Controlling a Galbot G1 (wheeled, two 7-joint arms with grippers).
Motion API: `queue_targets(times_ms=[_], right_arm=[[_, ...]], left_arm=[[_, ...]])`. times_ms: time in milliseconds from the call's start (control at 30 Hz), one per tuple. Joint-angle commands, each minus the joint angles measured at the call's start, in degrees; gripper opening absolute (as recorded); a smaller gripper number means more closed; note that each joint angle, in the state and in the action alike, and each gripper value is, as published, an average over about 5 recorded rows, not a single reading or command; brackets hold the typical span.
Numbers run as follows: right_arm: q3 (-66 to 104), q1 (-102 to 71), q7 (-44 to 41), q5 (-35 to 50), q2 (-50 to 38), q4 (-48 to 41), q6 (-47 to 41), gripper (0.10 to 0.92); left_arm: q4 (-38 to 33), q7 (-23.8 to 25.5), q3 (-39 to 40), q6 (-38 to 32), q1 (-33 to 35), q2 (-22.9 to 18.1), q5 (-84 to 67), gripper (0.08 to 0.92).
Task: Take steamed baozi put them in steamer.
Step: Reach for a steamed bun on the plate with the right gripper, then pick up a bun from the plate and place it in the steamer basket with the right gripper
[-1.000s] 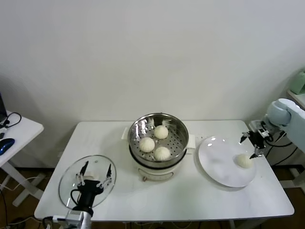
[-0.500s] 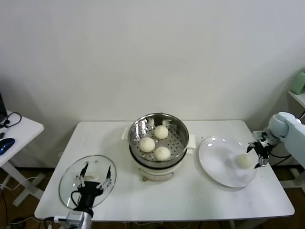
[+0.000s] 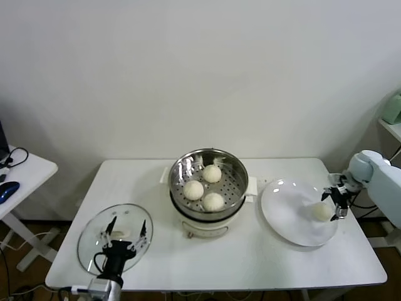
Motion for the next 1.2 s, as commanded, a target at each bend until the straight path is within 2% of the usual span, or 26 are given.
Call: queue_targets(times_ms=[33,467,733,1200], right_arm=[[1.4,-1.0,0.6,-1.2,2.8,-2.7,0.1,0.823],[2.0,-0.3,0.5,-1.2,4.0,-4.2,0.0,0.815],[1.6,0.1,0.5,0.0,3.6,-3.7,-0.2,0.727],[-13.5,11.6,-0.2,19.1,-0.1,4.0,-5.5,0.721]], left_arm=[[0.3,0.0,-0.1,0.1,0.1,-0.3,0.0,0.823],[0.5,-0.1,0.5,0.2,-0.1,-0.9,0.3,0.823],[0.2,-0.1,0.3,0.1,0.2,-0.8,0.3,0.823],[-0.6,-0.1,0.3,0.0,0.8,-0.8,0.5,0.823]])
